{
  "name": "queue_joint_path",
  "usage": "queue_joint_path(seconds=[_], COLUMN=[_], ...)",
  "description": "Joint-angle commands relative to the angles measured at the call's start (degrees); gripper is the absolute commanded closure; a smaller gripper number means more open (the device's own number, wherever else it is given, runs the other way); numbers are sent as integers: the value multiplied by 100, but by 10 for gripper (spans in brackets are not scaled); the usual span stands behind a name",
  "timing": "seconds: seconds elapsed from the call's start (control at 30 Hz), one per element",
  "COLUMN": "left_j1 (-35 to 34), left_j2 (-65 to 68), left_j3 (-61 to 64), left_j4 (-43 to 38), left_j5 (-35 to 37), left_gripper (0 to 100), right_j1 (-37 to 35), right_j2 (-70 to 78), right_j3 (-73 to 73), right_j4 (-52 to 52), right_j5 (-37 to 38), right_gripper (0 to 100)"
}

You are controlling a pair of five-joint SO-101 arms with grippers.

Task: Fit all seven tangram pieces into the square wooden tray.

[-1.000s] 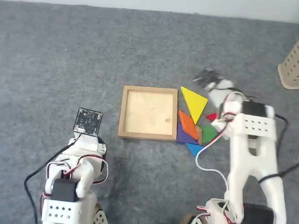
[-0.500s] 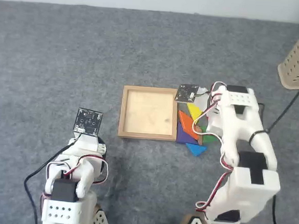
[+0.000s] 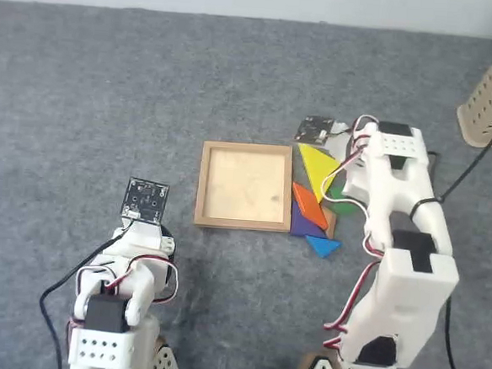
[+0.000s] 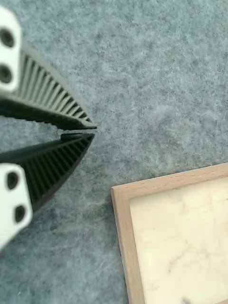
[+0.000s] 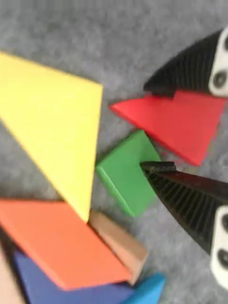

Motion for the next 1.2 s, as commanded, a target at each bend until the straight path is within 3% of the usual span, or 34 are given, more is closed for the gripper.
queue_joint_path(seconds=[0.0, 0.27, 0.57, 0.83, 0.93, 1.17], left_j1=[-26, -26, -26, -26, -26, -26], left_j2=[-18, -18, -18, -18, -18, -18], left_j3=[-31, -31, -31, -31, -31, -31], left_j4=[26, 26, 26, 26, 26, 26], left_j5=[53, 53, 53, 53, 53, 53], left_gripper=[989, 989, 989, 989, 989, 989], right_j1=[303, 409, 374, 488, 453, 444], right_j2=[215, 189, 22, -585, -989, -1903], right_j3=[-141, -141, -149, -149, -149, -97], right_j4=[40, 40, 75, 259, 523, 1376], right_j5=[-519, -2409, -5451, -6831, -6769, -5424], right_gripper=[900, 925, 924, 921, 920, 817])
